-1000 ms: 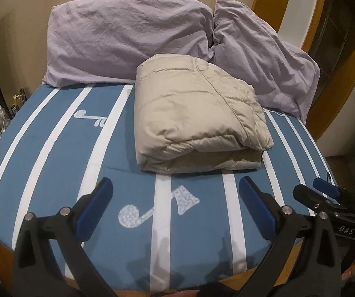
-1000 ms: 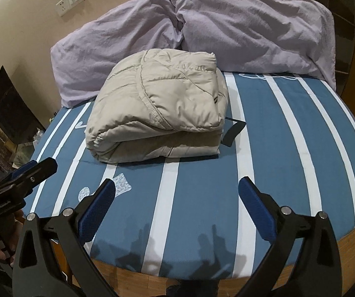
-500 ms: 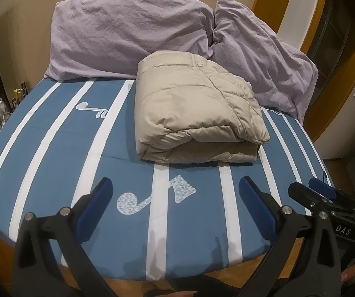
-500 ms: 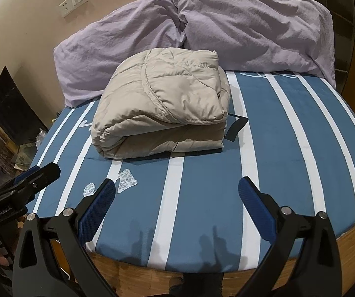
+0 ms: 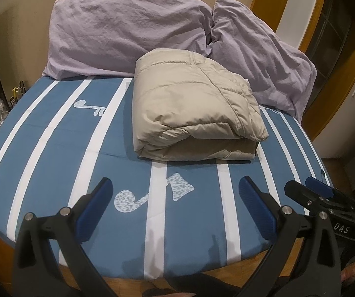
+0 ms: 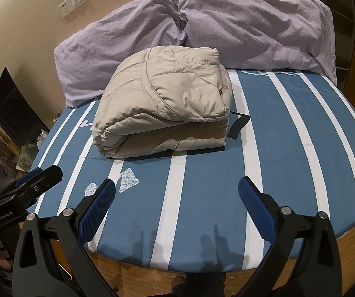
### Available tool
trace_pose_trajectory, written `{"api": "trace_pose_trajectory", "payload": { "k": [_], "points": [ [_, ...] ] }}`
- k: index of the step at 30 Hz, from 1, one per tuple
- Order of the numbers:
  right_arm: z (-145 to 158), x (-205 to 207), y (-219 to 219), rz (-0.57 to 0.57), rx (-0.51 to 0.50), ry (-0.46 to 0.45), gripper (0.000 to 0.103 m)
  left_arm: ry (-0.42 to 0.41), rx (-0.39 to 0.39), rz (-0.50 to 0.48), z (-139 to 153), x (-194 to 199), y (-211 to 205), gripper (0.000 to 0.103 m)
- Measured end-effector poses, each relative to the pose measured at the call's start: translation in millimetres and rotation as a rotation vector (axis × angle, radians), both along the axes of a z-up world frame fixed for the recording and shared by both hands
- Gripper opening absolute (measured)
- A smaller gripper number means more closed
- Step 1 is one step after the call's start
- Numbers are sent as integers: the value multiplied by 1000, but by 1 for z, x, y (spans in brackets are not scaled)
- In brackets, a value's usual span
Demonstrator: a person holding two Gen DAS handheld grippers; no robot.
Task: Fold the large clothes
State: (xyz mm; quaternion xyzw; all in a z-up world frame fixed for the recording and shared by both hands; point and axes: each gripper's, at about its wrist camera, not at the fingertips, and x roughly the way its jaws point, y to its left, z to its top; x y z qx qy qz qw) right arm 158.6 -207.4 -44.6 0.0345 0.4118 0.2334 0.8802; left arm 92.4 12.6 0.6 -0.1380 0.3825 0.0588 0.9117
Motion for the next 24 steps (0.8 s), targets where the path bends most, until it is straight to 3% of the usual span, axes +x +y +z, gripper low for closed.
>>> {"api": "trace_pose_trajectory", "payload": {
  "k": [24],
  "points": [
    [-2,1,3,-1,-1,5,101,4,-4,-1,-4,1,-1,101]
  ]
}}
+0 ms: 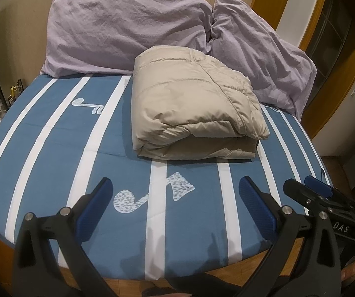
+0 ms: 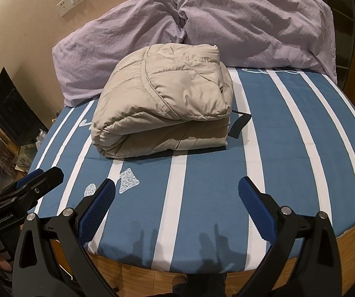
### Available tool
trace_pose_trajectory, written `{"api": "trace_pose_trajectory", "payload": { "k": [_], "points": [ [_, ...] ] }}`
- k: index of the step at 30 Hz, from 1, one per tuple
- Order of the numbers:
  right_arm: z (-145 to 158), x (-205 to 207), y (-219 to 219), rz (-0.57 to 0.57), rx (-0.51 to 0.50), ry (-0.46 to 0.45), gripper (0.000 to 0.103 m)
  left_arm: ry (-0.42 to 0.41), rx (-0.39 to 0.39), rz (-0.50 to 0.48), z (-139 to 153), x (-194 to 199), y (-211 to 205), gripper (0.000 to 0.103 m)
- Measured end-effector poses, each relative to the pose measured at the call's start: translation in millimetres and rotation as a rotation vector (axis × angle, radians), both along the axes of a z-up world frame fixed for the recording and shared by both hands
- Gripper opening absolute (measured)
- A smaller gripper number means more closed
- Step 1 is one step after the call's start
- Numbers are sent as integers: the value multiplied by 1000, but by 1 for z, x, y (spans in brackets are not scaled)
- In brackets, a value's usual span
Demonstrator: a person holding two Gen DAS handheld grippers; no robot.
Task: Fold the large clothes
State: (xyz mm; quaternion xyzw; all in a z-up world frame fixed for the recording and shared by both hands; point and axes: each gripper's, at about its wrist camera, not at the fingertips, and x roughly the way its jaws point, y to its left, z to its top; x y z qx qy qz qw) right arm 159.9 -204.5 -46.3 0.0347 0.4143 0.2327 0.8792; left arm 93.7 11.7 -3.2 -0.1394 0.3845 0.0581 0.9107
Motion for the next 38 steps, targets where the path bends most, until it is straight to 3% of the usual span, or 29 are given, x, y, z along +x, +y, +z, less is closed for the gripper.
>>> {"api": "trace_pose_trajectory", "payload": {
  "k": [38],
  "points": [
    [-5,5,10,-14,-11,26,101,14,-8,1,-7,2,-1,101]
  ]
}}
